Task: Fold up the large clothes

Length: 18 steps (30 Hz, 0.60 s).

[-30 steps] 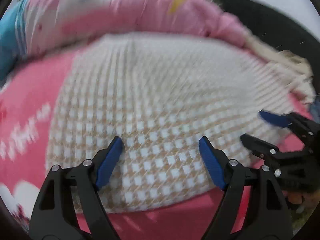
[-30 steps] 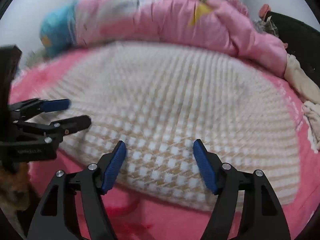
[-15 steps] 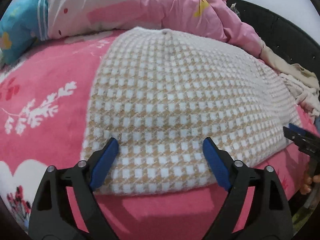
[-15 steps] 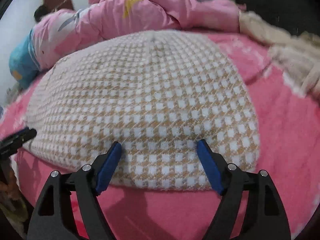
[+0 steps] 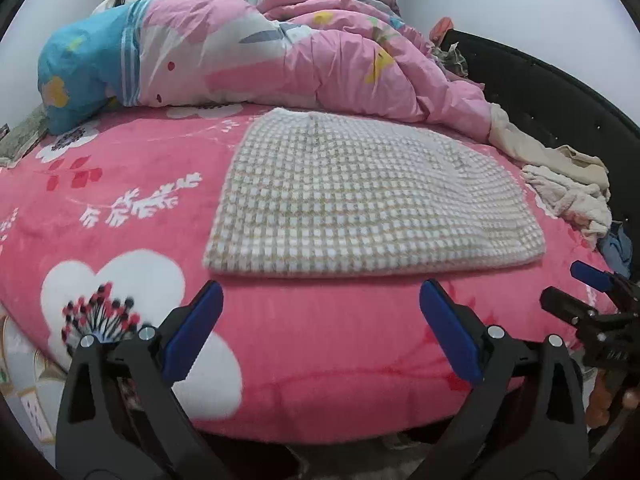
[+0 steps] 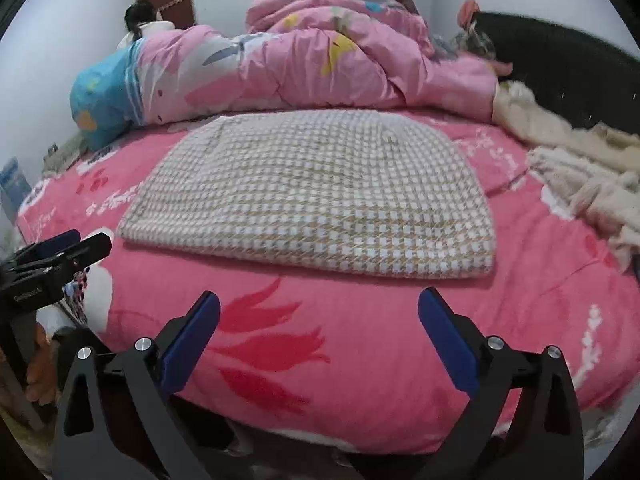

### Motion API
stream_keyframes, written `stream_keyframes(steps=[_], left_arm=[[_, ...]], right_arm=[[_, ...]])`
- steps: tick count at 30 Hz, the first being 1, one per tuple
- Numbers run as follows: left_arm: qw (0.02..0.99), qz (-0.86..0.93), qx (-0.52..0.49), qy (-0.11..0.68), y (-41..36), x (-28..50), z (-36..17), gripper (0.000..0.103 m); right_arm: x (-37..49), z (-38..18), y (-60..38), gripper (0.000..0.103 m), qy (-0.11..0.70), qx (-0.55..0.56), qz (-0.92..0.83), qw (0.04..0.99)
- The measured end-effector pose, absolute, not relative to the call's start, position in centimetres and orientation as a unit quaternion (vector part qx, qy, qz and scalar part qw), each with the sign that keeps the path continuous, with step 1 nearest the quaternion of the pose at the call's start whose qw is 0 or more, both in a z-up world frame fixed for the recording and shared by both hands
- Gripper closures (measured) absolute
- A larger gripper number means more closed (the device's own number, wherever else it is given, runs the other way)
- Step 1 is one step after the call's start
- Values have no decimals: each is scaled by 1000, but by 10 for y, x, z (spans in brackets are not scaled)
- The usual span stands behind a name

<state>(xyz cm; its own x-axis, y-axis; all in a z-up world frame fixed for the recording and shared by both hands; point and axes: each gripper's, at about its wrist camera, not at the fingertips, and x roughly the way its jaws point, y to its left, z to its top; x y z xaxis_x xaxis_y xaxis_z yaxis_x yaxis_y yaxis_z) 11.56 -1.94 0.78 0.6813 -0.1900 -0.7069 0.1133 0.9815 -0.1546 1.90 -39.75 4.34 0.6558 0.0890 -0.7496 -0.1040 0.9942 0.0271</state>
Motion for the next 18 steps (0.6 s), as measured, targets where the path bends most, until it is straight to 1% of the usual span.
stream_keyframes(steps=[5,10,15,18], left_arm=[[922,-59,-33,382,-25,102,21,8],[929,-19,-24,369,-31,92,35,8],[929,4,-24,369,-36,86,42,8],[924,4,-5,382,-41,86,42,8]], right_arm=[[6,61,-385,6,394,-17,39,918],[3,66,-382,6,391,-26,5,920],[-2,68,-383,6,386,-19,-2,922],[-3,70,-383,6,384,-20,-1,923]])
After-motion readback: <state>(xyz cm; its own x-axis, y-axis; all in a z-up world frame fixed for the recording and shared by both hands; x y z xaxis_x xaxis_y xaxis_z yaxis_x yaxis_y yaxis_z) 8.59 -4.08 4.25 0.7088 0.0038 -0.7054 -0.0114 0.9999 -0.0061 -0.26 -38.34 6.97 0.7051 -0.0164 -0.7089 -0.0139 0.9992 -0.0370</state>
